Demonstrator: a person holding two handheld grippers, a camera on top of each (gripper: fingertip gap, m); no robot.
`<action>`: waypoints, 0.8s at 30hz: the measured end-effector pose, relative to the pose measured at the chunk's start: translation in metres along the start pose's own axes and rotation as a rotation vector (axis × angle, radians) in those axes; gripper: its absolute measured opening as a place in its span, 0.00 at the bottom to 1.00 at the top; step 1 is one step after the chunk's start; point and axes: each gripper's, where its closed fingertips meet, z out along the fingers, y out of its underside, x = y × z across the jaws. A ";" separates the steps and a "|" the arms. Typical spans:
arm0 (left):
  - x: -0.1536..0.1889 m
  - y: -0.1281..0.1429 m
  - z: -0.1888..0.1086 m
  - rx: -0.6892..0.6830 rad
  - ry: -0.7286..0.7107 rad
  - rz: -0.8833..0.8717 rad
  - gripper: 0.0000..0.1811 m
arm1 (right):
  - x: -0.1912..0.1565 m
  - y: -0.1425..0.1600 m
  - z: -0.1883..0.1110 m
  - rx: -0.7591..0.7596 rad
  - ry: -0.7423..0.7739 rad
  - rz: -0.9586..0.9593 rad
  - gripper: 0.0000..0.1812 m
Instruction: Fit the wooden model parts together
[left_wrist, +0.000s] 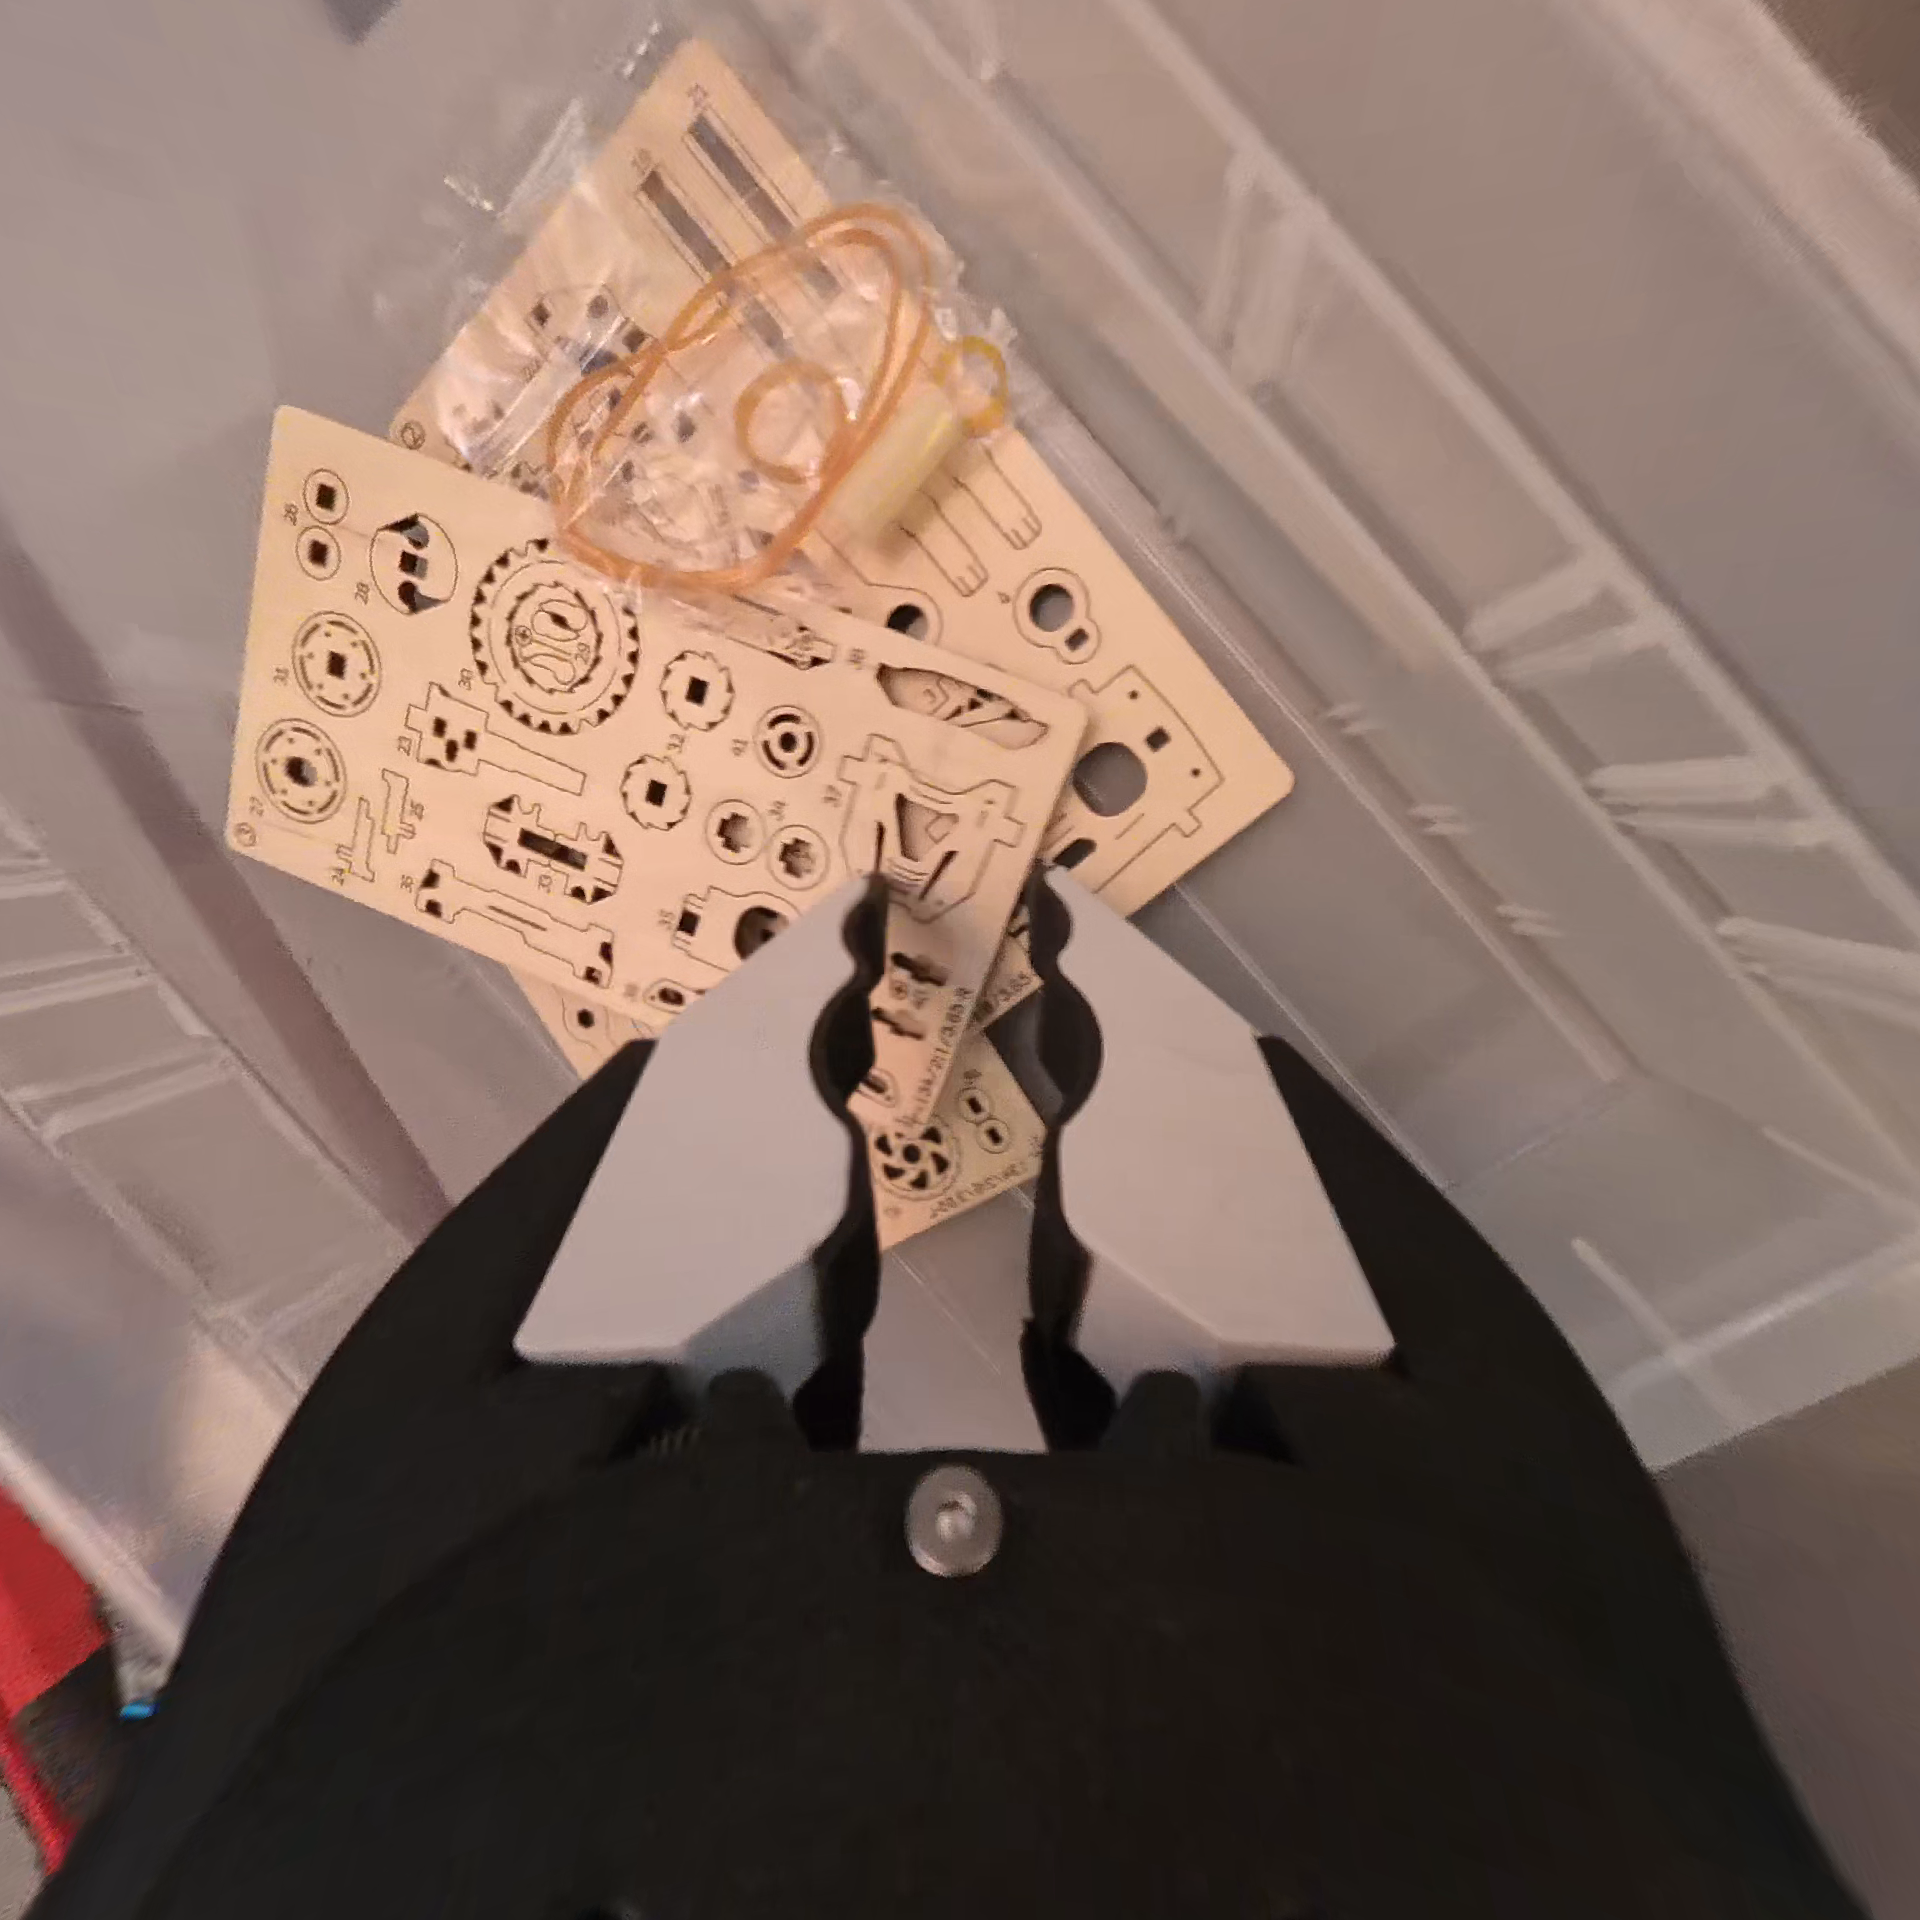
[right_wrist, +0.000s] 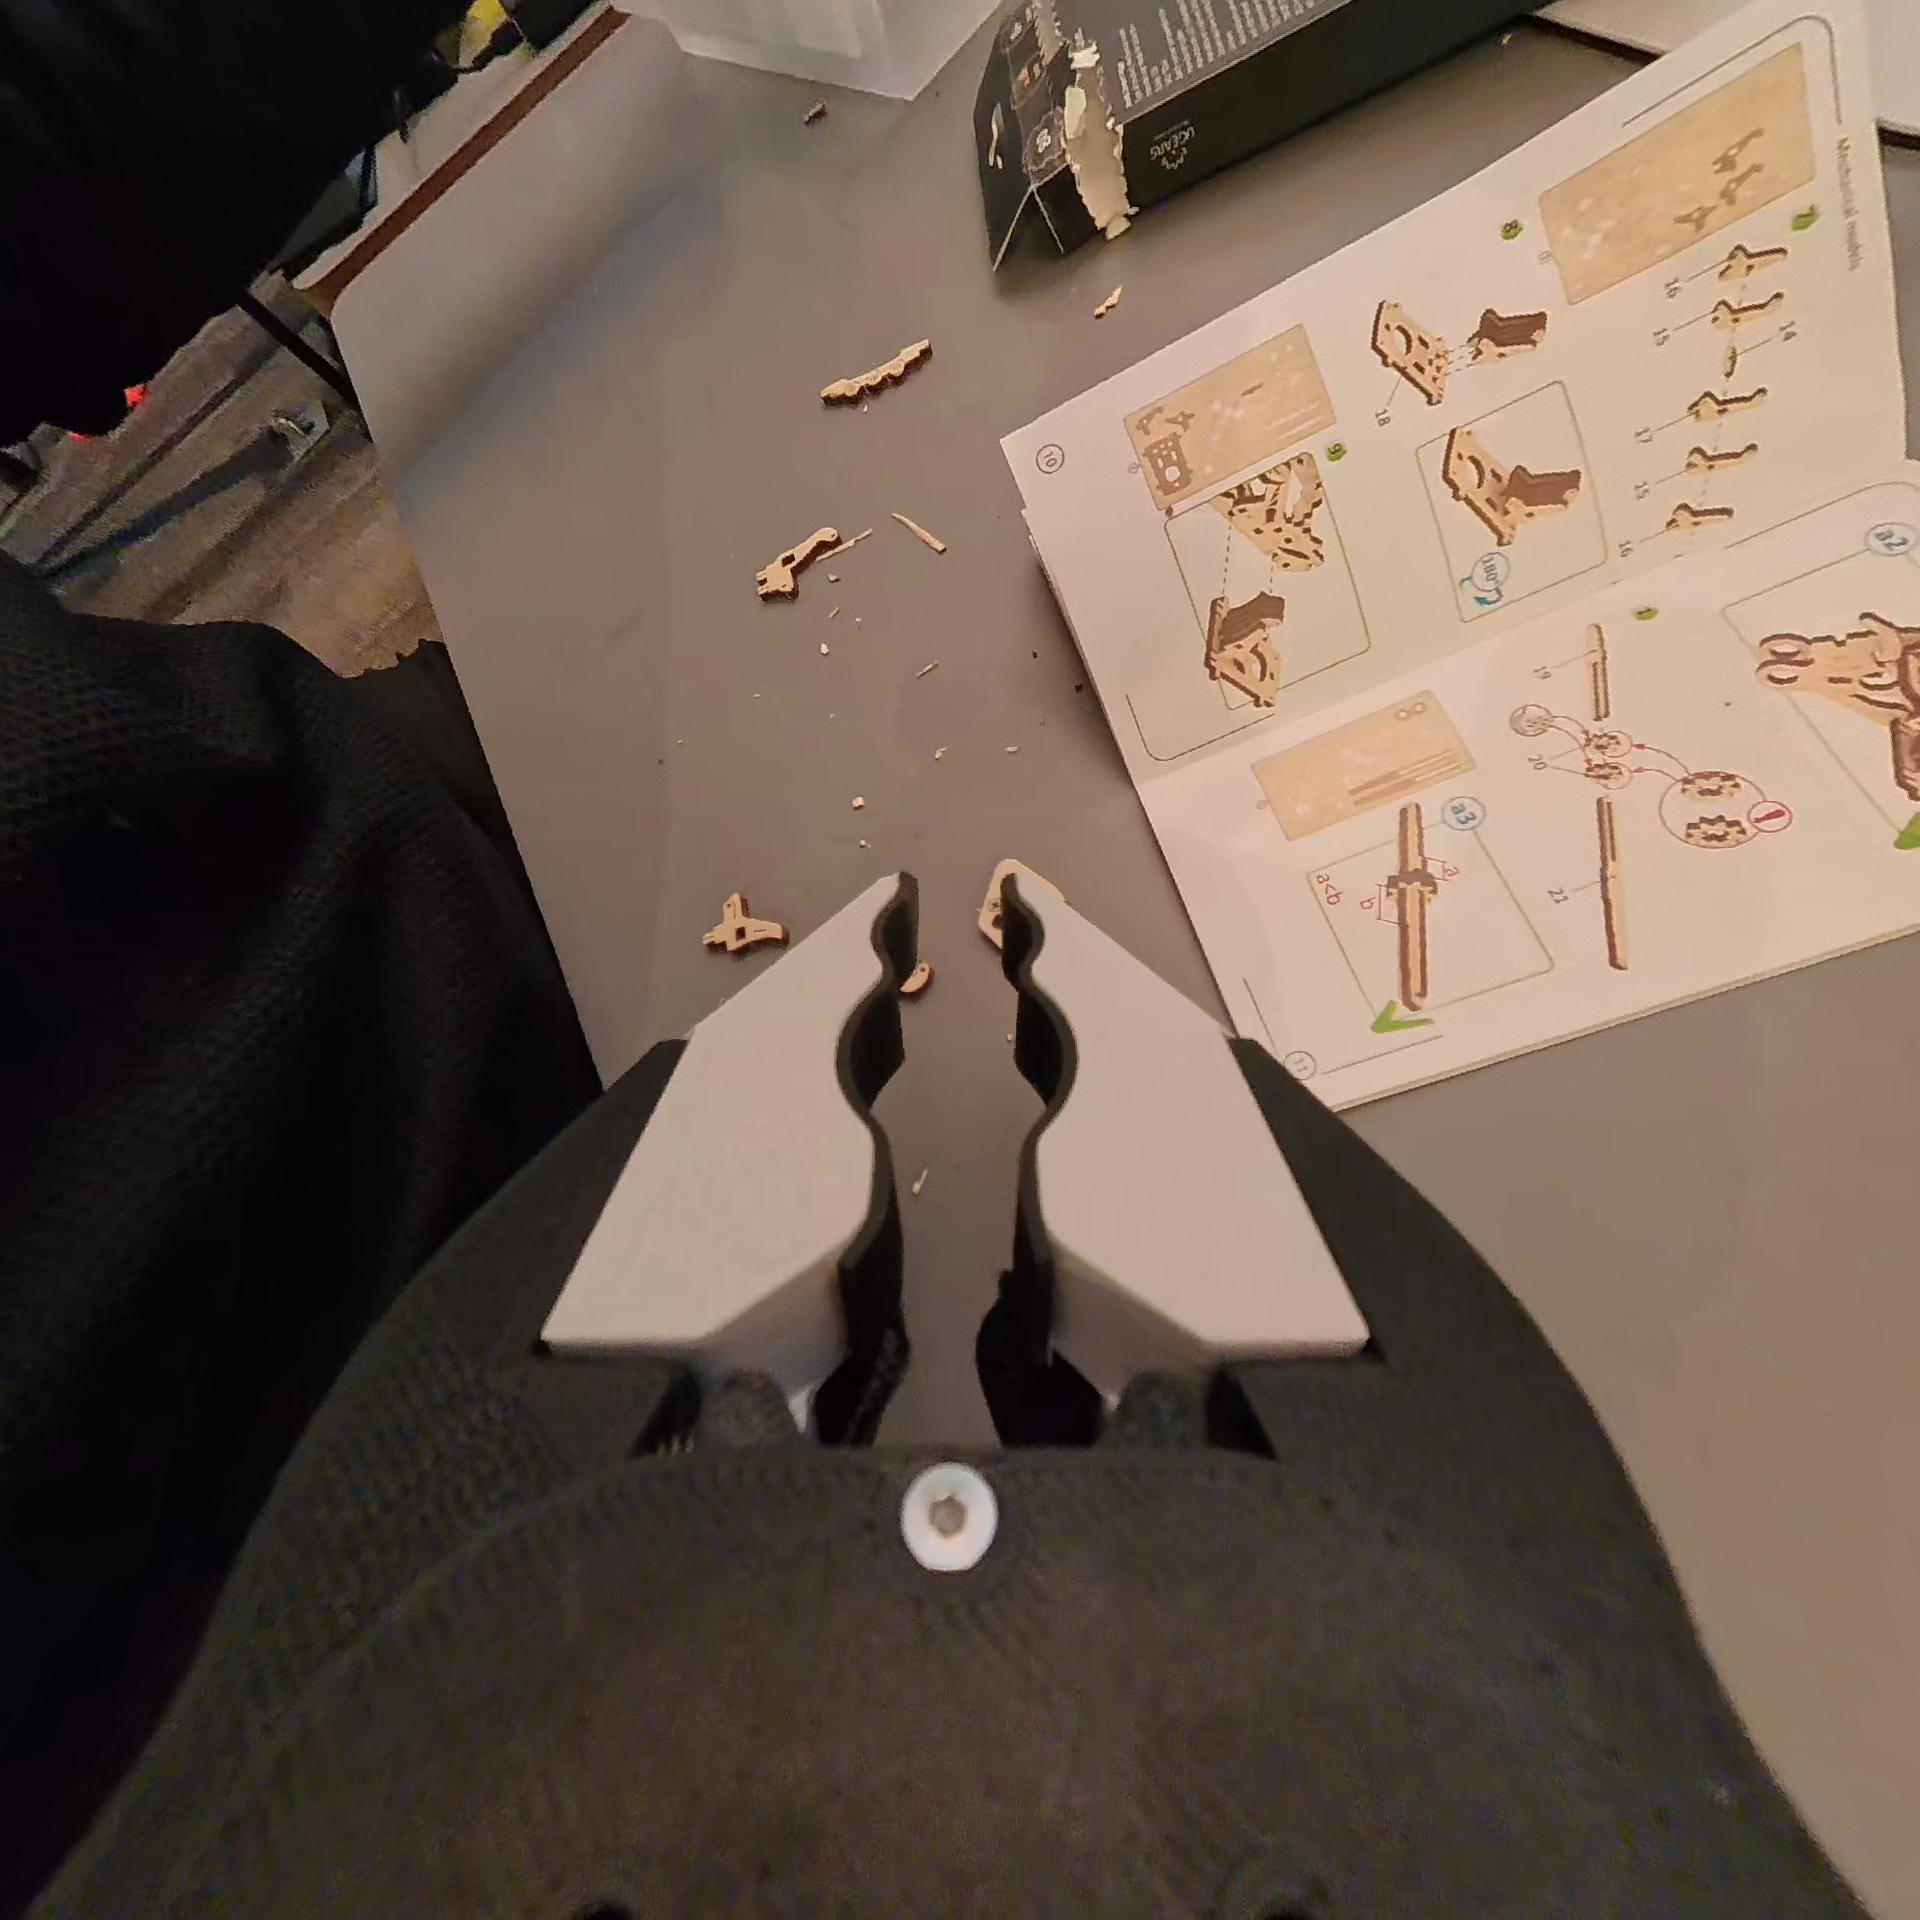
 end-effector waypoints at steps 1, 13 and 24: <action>-0.003 0.002 0.000 -0.002 -0.037 0.020 0.10 | 0.001 0.001 0.000 0.000 -0.001 0.004 0.07; -0.061 -0.004 -0.025 0.191 -0.344 -0.082 0.15 | 0.007 -0.002 0.000 -0.014 0.052 -0.037 0.06; -0.086 0.013 -0.024 0.292 -0.317 -0.267 0.09 | -0.056 -0.110 0.077 -0.076 -0.042 -0.397 0.07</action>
